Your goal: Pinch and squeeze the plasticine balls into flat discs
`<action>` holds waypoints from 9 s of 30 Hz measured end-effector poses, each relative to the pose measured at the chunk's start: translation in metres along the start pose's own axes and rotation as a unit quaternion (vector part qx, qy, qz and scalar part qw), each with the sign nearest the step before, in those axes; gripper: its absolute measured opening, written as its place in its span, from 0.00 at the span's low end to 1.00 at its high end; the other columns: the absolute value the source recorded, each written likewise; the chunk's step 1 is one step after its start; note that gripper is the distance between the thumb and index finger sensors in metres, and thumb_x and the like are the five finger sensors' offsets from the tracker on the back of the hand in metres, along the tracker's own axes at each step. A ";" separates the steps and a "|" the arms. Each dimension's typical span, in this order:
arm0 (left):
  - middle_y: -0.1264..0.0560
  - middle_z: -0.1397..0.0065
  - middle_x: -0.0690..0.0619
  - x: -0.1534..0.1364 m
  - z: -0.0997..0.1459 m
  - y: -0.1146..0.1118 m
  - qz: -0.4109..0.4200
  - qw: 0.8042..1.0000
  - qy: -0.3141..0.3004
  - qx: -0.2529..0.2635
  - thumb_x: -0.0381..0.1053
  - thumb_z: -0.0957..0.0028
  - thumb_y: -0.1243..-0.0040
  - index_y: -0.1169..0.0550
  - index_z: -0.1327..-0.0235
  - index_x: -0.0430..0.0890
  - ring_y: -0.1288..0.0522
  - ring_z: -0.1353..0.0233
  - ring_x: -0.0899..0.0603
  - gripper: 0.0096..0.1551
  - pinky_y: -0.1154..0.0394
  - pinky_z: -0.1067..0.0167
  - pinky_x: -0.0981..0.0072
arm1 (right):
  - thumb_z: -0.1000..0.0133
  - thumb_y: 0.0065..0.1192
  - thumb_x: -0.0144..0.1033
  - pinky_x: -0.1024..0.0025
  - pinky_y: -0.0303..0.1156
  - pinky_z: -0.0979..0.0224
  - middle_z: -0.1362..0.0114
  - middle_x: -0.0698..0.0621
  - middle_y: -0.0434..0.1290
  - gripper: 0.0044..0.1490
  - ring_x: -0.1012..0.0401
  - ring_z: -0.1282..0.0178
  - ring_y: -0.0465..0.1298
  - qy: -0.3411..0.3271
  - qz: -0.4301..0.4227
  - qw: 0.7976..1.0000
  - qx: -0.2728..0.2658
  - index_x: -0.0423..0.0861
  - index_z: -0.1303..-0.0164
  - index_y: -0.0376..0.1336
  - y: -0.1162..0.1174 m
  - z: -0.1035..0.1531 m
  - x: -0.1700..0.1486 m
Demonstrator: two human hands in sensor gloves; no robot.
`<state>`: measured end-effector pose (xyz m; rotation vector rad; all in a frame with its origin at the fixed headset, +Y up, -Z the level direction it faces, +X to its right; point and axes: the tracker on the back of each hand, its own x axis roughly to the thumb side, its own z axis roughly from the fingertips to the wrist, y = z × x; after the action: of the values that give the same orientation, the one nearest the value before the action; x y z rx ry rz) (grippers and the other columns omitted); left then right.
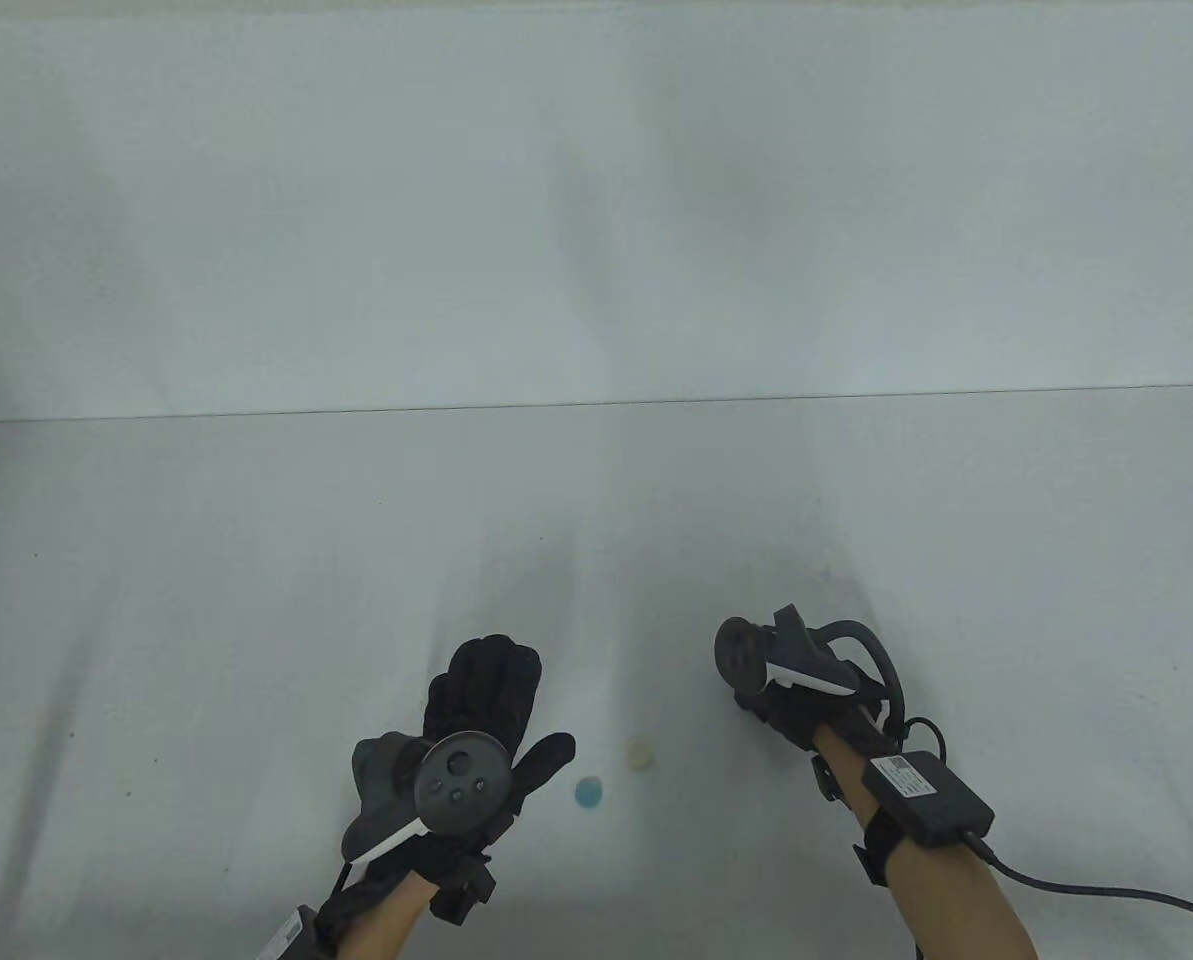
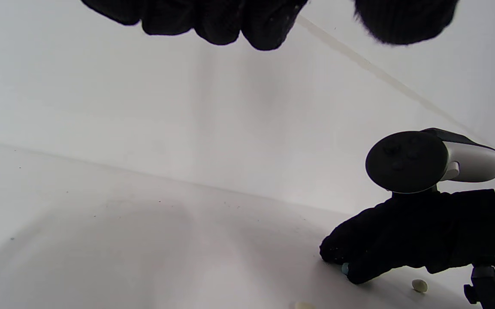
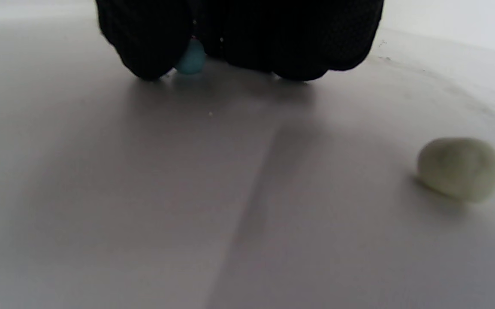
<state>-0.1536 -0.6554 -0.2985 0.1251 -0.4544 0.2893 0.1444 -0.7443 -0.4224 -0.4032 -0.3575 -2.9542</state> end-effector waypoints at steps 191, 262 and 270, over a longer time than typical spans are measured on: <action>0.50 0.16 0.31 -0.012 -0.003 -0.014 0.007 1.000 0.016 -0.015 0.62 0.42 0.51 0.42 0.17 0.35 0.51 0.18 0.22 0.48 0.49 0.27 0.32 | 0.36 0.55 0.53 0.64 0.84 0.45 0.39 0.41 0.78 0.38 0.49 0.46 0.81 -0.055 -0.735 0.673 -0.064 0.33 0.30 0.63 -0.005 0.129 -0.034; 0.50 0.16 0.31 -0.012 -0.003 -0.013 0.005 1.000 0.016 -0.013 0.62 0.42 0.51 0.42 0.17 0.35 0.52 0.18 0.22 0.48 0.49 0.27 0.32 | 0.38 0.60 0.49 0.70 0.86 0.47 0.40 0.43 0.80 0.35 0.53 0.47 0.85 -0.057 -0.747 0.659 -0.065 0.36 0.31 0.64 -0.003 0.127 -0.039; 0.50 0.16 0.31 -0.011 -0.003 -0.014 0.004 1.000 0.015 -0.015 0.62 0.42 0.51 0.42 0.17 0.35 0.52 0.18 0.23 0.48 0.49 0.27 0.32 | 0.39 0.62 0.39 0.76 0.88 0.53 0.47 0.50 0.83 0.29 0.59 0.54 0.87 -0.045 -0.719 0.687 -0.096 0.37 0.32 0.64 -0.010 0.130 -0.038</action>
<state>-0.1579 -0.6706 -0.3065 0.0898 -0.4289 0.2920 0.2111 -0.6980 -0.3130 -0.3576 -0.5469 -4.5800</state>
